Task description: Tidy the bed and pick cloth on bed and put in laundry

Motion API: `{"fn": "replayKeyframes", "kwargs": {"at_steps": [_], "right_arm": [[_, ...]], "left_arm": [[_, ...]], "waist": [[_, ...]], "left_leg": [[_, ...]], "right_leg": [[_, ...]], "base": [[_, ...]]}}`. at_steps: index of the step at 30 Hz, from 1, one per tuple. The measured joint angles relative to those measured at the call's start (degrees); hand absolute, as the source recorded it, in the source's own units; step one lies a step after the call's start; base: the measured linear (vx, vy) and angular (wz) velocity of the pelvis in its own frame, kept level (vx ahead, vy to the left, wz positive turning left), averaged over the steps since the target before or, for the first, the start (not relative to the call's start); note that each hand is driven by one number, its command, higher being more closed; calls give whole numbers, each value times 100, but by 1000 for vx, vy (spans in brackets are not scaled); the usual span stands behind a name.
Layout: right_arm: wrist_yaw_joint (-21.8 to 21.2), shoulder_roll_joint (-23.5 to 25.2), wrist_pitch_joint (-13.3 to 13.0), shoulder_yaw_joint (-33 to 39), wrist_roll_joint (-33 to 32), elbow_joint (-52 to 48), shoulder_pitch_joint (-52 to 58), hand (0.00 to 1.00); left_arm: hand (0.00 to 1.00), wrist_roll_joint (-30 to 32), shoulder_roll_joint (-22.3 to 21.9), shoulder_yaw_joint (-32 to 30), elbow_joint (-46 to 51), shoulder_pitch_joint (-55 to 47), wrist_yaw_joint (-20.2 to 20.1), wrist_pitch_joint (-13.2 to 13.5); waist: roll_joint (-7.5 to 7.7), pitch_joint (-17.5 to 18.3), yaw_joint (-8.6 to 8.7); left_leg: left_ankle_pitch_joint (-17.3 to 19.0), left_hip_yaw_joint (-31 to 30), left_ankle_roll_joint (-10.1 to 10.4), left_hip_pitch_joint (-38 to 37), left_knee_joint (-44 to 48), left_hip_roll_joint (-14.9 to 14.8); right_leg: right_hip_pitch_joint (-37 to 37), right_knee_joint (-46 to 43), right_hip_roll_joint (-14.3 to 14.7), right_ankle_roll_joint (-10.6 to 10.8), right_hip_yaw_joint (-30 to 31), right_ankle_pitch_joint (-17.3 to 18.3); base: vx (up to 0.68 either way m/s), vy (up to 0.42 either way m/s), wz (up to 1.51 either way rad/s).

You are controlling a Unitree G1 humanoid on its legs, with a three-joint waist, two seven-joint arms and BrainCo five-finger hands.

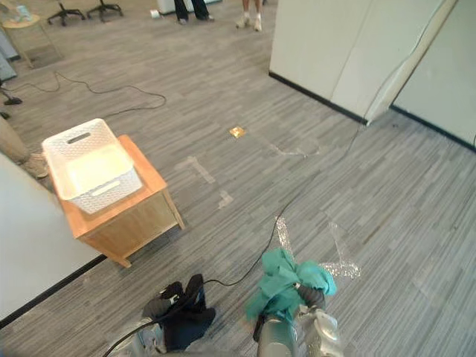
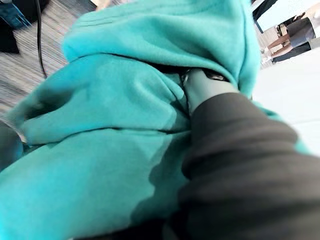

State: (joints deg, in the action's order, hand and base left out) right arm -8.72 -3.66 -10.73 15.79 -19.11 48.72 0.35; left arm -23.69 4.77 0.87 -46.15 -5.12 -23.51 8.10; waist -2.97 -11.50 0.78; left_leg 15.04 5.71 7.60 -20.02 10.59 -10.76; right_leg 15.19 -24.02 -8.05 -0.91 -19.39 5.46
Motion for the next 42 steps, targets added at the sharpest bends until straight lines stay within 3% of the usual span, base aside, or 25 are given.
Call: {"fn": "replayKeyframes", "kwargs": {"at_steps": [2,3,4,5,7,8,9,11,14,15,16,17,19,21,23,24,26,27,30,33,34,36,37,38,42], "right_arm": [[-32,-34,84,-93,8,-80,24,100],[-36,-107,152,-223,15,-143,63,100],[-74,-201,193,-408,23,-223,140,100],[-101,-225,208,-503,23,-258,186,100],[-173,-219,231,-601,27,-306,172,100],[-201,-232,236,-637,30,-293,169,100],[-227,-227,234,-663,33,-285,163,100],[-268,-206,218,-737,140,-256,124,100],[-364,-148,115,-738,302,-219,125,100],[-400,-151,76,-744,337,-192,132,100],[-442,-151,22,-752,425,-123,177,100],[-452,-150,15,-762,463,-91,188,100],[-448,-92,-94,-827,485,-4,206,100],[-415,-67,-118,-841,509,21,232,100],[-393,61,-137,-968,674,123,199,100],[-399,133,-193,-1019,704,161,188,100],[-427,250,-285,-1080,713,202,263,100],[-442,274,-302,-1082,730,199,323,100],[-461,243,-341,-1080,819,-78,450,100],[-462,220,-332,-1071,817,-379,632,100],[-490,257,-322,-1077,821,-564,731,100],[-620,393,-314,-1081,831,-755,936,100],[-686,343,-292,-1039,873,-761,848,100],[-703,264,-275,-986,871,-842,740,100],[-854,271,-295,-1007,843,-795,609,100]], "left_arm": [[100,-1,4,60,104,-55,-92,-2],[100,5,-12,127,245,-145,-130,-3],[100,4,-63,119,320,-238,-179,2],[100,3,-89,109,347,-316,-202,7],[100,2,-188,120,500,-506,-297,3],[100,1,-248,138,503,-526,-294,-2],[100,6,-268,134,516,-553,-279,-2],[100,-50,-275,119,550,-669,-174,194],[100,-135,-310,116,535,-789,-87,586],[100,-218,-316,116,527,-804,-90,629],[100,-287,-318,128,500,-814,-106,663],[100,-317,-335,129,482,-824,-116,675],[100,-497,-89,173,378,-672,-139,803],[100,-508,-59,301,386,-548,-96,834],[100,-525,-15,433,381,-556,41,835],[100,-566,46,527,385,-555,135,865],[100,-671,76,714,390,-483,392,937],[100,-691,54,832,422,-475,523,961],[100,-713,-7,994,543,-314,937,567],[100,-788,-75,945,543,-70,1111,227],[100,-865,-106,811,543,-39,1119,209],[100,-939,-110,466,536,-122,1127,232],[100,-951,-268,262,328,-55,1143,260],[100,-949,-444,88,238,-128,1088,456],[100,-961,-657,21,147,-370,930,875]], "waist": [[6,11,25],[-61,5,25],[-188,-40,-8],[-228,-48,-39],[-274,-146,-77],[-254,-176,-202],[-231,-191,-272],[-174,-241,-438],[-168,-245,-448],[-175,-241,-448],[-167,-221,-462],[-157,-208,-481],[67,-158,-455],[111,-187,-486],[179,-182,-501],[247,-199,-492],[321,-203,-429],[302,-200,-368],[280,-223,-124],[211,-222,-14],[240,-202,-24],[453,-93,-86],[141,-152,-143],[72,-139,-162],[61,-124,-232]], "left_leg": [[-234,-141,76,569,1375,-90],[-698,-299,97,1056,2415,-190],[-1624,-431,87,1468,3336,-309],[-2225,-511,40,1626,3689,-333],[-1418,-680,-114,2432,5183,-184],[-924,-676,-238,2818,5435,127],[-715,-671,-305,2981,5348,295],[-266,-658,-370,3276,3896,813],[-530,-1129,-288,3201,957,1141],[-712,-1221,-278,3196,534,1136],[-1293,-1169,-253,3158,287,1099],[-1531,-1092,-412,3114,243,1118],[-1123,-909,-809,3309,646,1415],[-867,-779,-1017,3233,834,1504],[-623,-607,-1183,2734,654,1531],[-491,-619,-1286,2461,536,1610],[-246,-737,-1489,1974,445,1701],[-132,-902,-1518,1790,444,1702],[-48,-1637,-1534,1243,377,1633],[48,-2422,-1370,1013,352,1387],[179,-2623,-1154,989,408,1302],[605,-2725,-759,1019,684,1257],[784,-2775,-611,1009,841,1002],[517,-2654,-368,1078,845,847],[-195,-2278,-323,1002,546,495]], "right_leg": [[-115,-47,138,-12,72,272],[-287,169,309,-39,149,301],[-637,556,578,-95,253,309],[-846,781,698,-171,360,264],[-1328,1136,956,-439,670,244],[-1549,1262,996,-496,914,281],[-1670,1328,1002,-516,1052,294],[-2053,1473,995,-468,1521,330],[-2308,1487,999,-368,2137,632],[-2342,1496,1005,-347,2257,700],[-2411,1499,996,-266,2464,840],[-2444,1500,964,-206,2535,910],[-2473,1461,638,-57,2610,1124],[-2378,993,548,-2,2579,1120],[-1761,-861,473,528,2299,994],[-1360,-1783,351,808,2143,680],[-772,-3039,176,640,1802,791],[-621,-3117,152,576,1576,933],[-302,-2231,157,464,1058,1205],[-71,-703,214,513,1286,946],[29,-29,198,558,1644,553],[-102,1019,8,681,2169,-812],[-131,700,184,668,1882,-676],[-163,398,155,487,1684,-337],[-683,319,-23,321,746,34]], "base": [[238,-246,-31],[317,-219,-58],[273,-160,-65],[385,-109,-68],[337,-58,-79],[269,-22,-91],[337,-5,-123],[363,33,-127],[380,138,-112],[395,212,-100],[341,194,-68],[452,251,-59],[468,210,-17],[434,137,-15],[468,132,-37],[390,100,-27],[440,69,12],[555,29,72],[475,-52,117],[539,-241,167],[609,-384,152],[471,-352,123],[430,-389,104],[396,-368,99],[324,-303,130]]}}
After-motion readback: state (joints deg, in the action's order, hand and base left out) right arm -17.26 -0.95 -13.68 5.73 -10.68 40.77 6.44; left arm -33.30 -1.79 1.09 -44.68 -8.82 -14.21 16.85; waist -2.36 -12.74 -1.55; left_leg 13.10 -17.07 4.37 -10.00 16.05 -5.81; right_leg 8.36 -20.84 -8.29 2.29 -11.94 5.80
